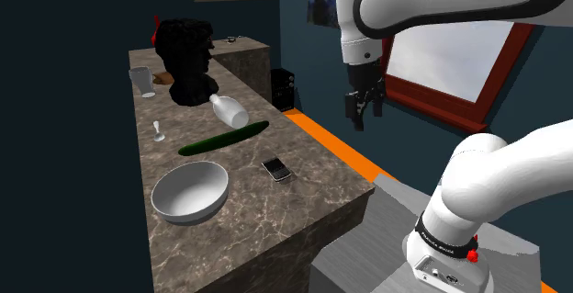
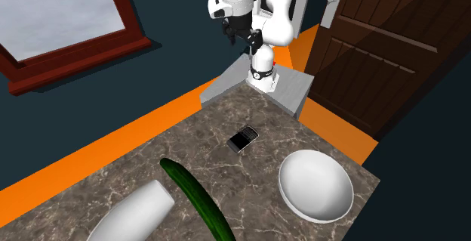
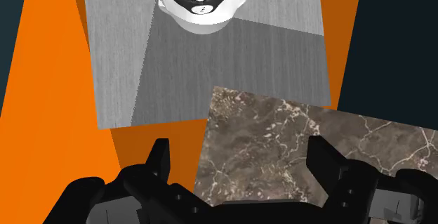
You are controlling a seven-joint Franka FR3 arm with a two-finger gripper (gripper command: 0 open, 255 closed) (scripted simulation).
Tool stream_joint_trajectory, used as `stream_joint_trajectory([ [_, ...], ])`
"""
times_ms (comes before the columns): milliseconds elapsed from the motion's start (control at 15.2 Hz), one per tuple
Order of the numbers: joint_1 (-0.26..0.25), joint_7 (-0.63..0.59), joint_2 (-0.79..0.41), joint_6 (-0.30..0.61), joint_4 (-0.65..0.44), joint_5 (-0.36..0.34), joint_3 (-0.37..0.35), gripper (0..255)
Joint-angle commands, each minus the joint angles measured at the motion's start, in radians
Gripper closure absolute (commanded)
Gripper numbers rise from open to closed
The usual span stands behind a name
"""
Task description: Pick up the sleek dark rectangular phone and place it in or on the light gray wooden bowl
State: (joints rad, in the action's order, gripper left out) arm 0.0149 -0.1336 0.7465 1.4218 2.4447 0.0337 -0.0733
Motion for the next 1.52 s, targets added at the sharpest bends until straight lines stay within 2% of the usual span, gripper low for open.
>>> stream_joint_trajectory([
  [0,0.000,0.000,0.000,0.000,0.000,0.000,0.000,0],
  [726,-0.026,-0.103,-0.268,0.427,0.031,0.088,-0.094,0],
  [1122,-0.032,-0.159,-0.461,0.635,-0.025,0.099,-0.141,0],
  [1452,-0.036,-0.214,-0.633,0.782,-0.109,0.079,-0.173,0],
])
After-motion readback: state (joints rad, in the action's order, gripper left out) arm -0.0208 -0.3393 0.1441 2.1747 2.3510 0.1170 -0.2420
